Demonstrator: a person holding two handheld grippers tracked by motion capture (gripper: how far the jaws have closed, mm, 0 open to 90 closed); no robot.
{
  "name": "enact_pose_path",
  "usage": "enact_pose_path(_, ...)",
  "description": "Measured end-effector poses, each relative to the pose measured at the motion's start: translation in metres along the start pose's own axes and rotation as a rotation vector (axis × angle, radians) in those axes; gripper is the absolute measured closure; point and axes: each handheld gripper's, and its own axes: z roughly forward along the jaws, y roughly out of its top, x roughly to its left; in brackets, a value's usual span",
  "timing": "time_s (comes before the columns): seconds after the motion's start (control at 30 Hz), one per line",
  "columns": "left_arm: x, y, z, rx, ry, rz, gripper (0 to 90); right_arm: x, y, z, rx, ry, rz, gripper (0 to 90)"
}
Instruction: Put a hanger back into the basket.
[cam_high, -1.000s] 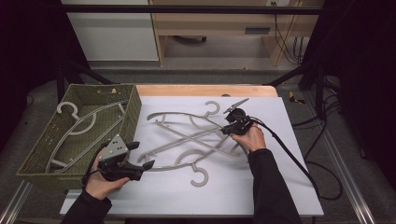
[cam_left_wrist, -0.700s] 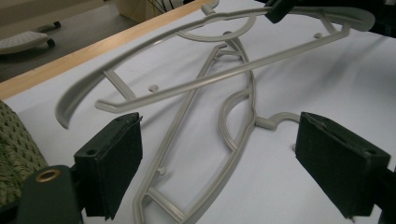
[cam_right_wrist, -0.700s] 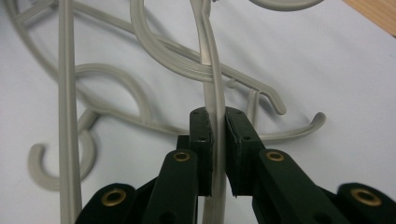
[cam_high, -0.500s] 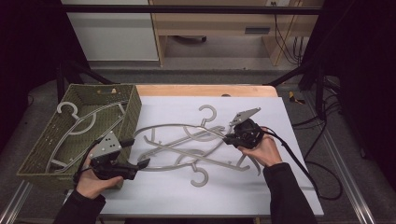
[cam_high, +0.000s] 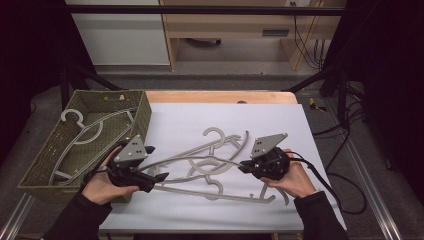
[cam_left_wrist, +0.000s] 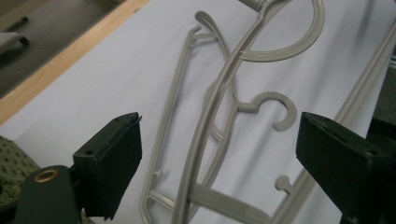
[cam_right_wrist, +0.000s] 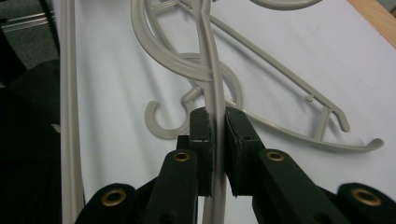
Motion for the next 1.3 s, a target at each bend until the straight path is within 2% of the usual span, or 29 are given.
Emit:
enact_pose_path(0.07,0.0,0.005,0.005,0.045,-0.01,0.041,15.0,0.004,0.001,-0.001,-0.009,0.005,-0.018,82.6)
enact_pose_path(0.23,-0.001,0.014,0.018,0.113,-0.028,0.092,20.0,0.01,0.002,-0.001,-0.004,0.031,-0.048,82.5)
enact_pose_path(0.5,-0.007,0.021,0.034,0.188,-0.061,0.163,33.2,0.017,0.007,0.0,-0.006,0.047,-0.077,82.5)
enact_pose_path(0.7,-0.008,0.021,0.04,0.229,-0.077,0.189,52.1,0.019,0.009,0.002,0.006,0.053,-0.092,82.5)
enact_pose_path(0.87,-0.01,0.021,0.043,0.255,-0.095,0.223,63.6,0.019,0.01,0.005,0.013,0.054,-0.094,82.5)
enact_pose_path(1.07,-0.012,0.021,0.046,0.272,-0.107,0.238,72.2,0.019,0.011,0.006,0.022,0.056,-0.096,82.5)
enact_pose_path(1.17,-0.014,0.021,0.046,0.274,-0.112,0.236,79.5,0.019,0.011,0.006,0.021,0.053,-0.093,82.4)
enact_pose_path(1.3,-0.016,0.021,0.047,0.286,-0.1,0.243,80.5,0.018,0.011,0.008,0.022,0.055,-0.098,82.3)
